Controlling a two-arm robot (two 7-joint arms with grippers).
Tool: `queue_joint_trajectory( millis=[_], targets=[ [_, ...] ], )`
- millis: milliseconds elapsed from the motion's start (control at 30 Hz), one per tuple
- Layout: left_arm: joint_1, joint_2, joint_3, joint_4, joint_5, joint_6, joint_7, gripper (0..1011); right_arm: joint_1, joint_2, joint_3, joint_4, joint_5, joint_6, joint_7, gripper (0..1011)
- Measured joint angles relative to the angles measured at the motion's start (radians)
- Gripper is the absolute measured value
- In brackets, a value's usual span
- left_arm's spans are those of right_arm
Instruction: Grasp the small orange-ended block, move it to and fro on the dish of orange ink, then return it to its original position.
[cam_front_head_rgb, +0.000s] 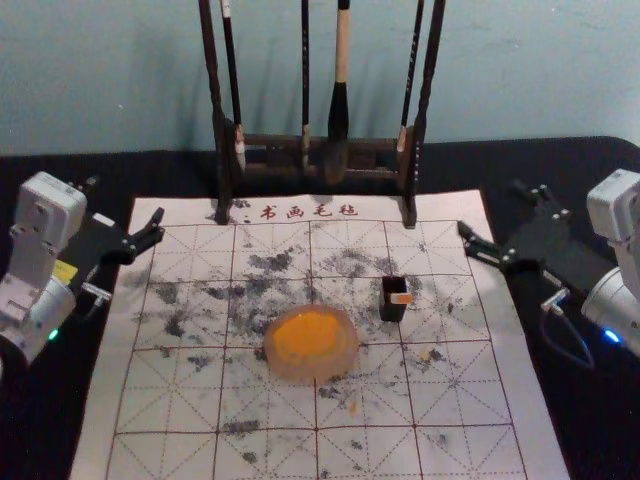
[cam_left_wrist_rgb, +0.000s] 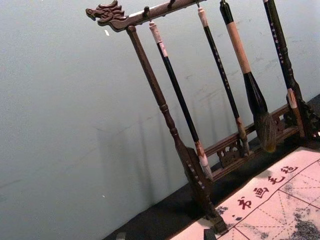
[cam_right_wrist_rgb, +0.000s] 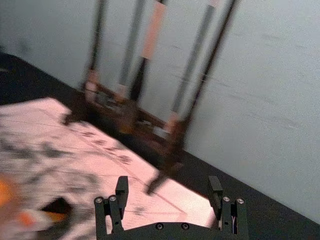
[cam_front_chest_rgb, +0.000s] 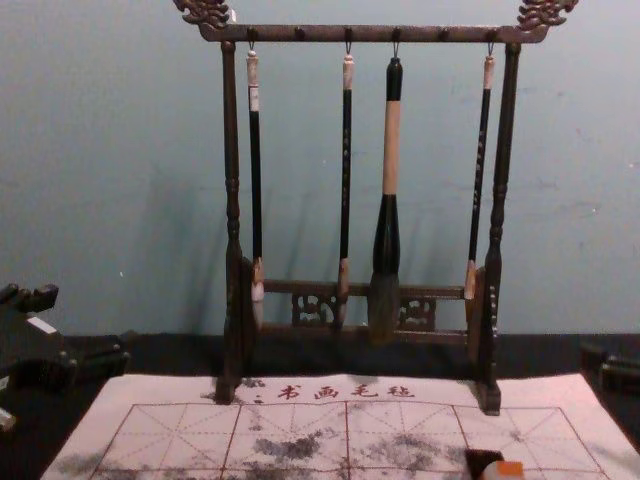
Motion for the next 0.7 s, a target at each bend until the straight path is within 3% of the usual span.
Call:
queue_joint_trajectory(
  millis=[133,167,367,533,700],
  targets=[
    [0.0,0.0,0.0,0.0,0.0,0.0,0.0,1001,0.002,0.018,-0.005,0.002,0.067,-0.038,0.148,1000],
    [0.0,0.0,0.0,0.0,0.0,0.0,0.0,1001,0.008,0.026,-0.012,0.006,0.086,-0.051,0.21,1000],
    [0.0,0.0,0.0,0.0,0.0,0.0,0.0,1001,0.059,0.047,-0.055,0.043,0.106,-0.09,0.427,1000],
    [0.0,0.0,0.0,0.0,0.0,0.0,0.0,1001,0.114,0.046,-0.092,0.088,0.081,-0.107,0.542,1000],
    [0.0,0.0,0.0,0.0,0.0,0.0,0.0,1001,0.172,0.033,-0.134,0.137,-0.018,-0.132,0.596,1002]
  ],
)
